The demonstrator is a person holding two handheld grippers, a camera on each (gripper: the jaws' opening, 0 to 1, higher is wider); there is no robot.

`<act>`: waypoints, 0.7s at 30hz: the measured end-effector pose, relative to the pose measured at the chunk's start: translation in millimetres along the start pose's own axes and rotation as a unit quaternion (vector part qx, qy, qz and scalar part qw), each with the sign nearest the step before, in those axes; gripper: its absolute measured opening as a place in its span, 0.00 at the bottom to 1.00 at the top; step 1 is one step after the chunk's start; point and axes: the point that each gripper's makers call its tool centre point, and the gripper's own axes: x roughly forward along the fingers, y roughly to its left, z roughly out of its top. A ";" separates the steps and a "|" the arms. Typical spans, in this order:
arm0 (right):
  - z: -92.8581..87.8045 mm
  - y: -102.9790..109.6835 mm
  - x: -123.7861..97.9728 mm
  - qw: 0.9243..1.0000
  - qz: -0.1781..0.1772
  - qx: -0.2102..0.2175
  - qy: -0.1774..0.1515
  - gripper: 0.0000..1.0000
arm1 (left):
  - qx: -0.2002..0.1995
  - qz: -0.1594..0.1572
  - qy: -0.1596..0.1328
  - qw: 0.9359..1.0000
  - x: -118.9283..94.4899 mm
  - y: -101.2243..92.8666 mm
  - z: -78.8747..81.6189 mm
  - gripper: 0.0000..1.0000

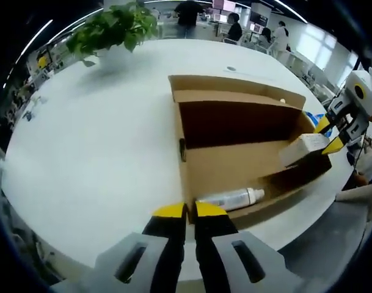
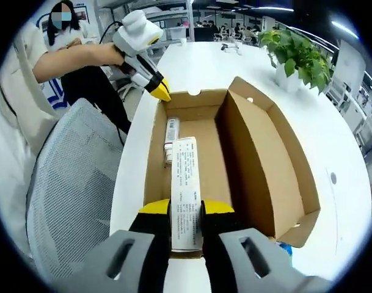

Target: Operate the shoe box by opening the lid, removing the specified soft item, and placing it in the target area until the item is outside and the box remains undamaged.

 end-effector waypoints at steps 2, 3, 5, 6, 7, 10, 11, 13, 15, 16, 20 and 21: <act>1.4 -0.4 -2.9 1.000 -0.002 -0.001 -0.001 0.15 | 0.001 0.000 0.001 1.000 0.0 -0.1 0.0 0.01; 2.6 -0.7 -5.3 1.000 -0.003 -0.003 -0.002 0.15 | 0.001 0.000 0.001 1.000 0.0 -0.1 0.1 0.01; 4.7 -1.2 -9.6 1.000 -0.006 -0.006 -0.004 0.15 | 0.001 0.000 0.001 1.000 0.1 -0.1 0.1 0.01; 6.3 -1.4 -12.5 1.000 -0.007 -0.007 -0.005 0.15 | 0.001 0.000 0.001 1.000 0.0 -0.1 0.1 0.01; 6.9 -1.5 -13.6 1.000 -0.008 -0.007 -0.006 0.15 | 0.002 0.000 0.001 1.000 -0.1 -0.2 0.0 0.01; 10.3 -2.7 -21.5 1.000 -0.012 -0.010 -0.010 0.15 | 0.005 0.001 0.003 1.000 0.0 -0.3 0.0 0.01; 10.6 -3.1 -23.2 1.000 -0.013 -0.011 -0.011 0.15 | 0.006 0.001 0.004 1.000 0.0 -0.3 0.0 0.01; 11.0 -3.9 -27.6 1.000 -0.016 -0.011 -0.013 0.15 | 0.007 0.001 0.005 1.000 0.0 -0.2 0.0 0.01; 10.8 -4.2 -33.1 1.000 -0.018 -0.013 -0.015 0.15 | 0.007 0.001 0.005 1.000 0.1 -0.1 -0.1 0.01; 10.7 -4.4 -35.3 1.000 -0.019 -0.013 -0.015 0.15 | 0.007 0.001 0.005 1.000 0.2 0.0 -0.1 0.01; 8.0 -8.3 -48.0 0.999 -0.028 -0.016 -0.016 0.15 | 0.010 0.000 0.006 1.000 0.3 0.1 0.1 0.01; 6.9 -10.4 -52.3 0.999 -0.032 -0.015 -0.017 0.15 | 0.010 0.000 0.007 1.000 0.4 0.1 0.1 0.01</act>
